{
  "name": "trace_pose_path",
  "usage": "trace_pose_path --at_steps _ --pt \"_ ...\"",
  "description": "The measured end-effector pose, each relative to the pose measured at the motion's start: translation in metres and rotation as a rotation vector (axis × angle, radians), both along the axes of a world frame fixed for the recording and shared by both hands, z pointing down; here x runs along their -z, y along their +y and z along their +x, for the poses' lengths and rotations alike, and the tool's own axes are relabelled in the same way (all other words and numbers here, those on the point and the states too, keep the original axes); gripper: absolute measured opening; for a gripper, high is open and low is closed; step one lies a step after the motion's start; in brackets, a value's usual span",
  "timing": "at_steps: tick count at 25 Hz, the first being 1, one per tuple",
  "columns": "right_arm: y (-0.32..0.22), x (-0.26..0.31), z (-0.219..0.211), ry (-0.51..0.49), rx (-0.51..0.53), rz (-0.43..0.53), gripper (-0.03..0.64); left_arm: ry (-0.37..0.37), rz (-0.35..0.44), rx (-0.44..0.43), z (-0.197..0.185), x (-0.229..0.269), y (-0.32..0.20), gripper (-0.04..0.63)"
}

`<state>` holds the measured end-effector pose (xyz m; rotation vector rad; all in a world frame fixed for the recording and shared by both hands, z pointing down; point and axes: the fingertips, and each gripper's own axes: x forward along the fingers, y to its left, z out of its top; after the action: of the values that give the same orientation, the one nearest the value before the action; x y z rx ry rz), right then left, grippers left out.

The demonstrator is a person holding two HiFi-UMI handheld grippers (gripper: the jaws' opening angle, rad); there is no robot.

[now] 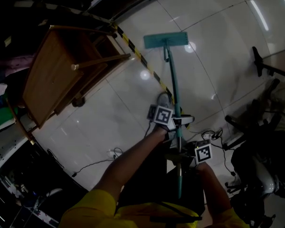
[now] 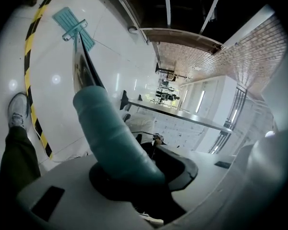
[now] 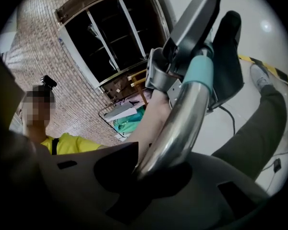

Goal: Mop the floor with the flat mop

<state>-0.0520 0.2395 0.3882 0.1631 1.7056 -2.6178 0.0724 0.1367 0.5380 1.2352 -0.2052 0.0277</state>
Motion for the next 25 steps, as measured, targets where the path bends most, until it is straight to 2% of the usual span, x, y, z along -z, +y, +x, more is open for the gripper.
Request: trace_pose_path --at_steps 4,8,14,18,22,25 --pt "-0.012 -0.025 -0.002 0.023 0.005 0.037 0.082 0.051 0.037 0.008 0.0 -0.012 -0.02 0.156" --pt "-0.034 -0.044 -0.003 0.033 0.023 0.086 0.081 0.061 0.053 -0.018 -0.001 -0.023 -0.044 0.158" --pt "-0.07 -0.07 -0.008 0.034 0.006 0.121 0.08 0.038 0.065 0.029 -0.011 -0.041 -0.086 0.157" --pt "-0.089 -0.099 -0.013 0.053 0.01 0.143 0.08 -0.004 0.112 0.031 -0.022 -0.069 -0.113 0.153" --pt "-0.059 -0.094 -0.014 0.026 -0.01 0.073 0.048 -0.052 0.109 -0.084 -0.018 -0.076 -0.079 0.137" --pt "-0.001 -0.059 -0.005 -0.02 -0.021 0.046 0.062 -0.065 0.065 -0.123 -0.005 -0.052 -0.011 0.138"
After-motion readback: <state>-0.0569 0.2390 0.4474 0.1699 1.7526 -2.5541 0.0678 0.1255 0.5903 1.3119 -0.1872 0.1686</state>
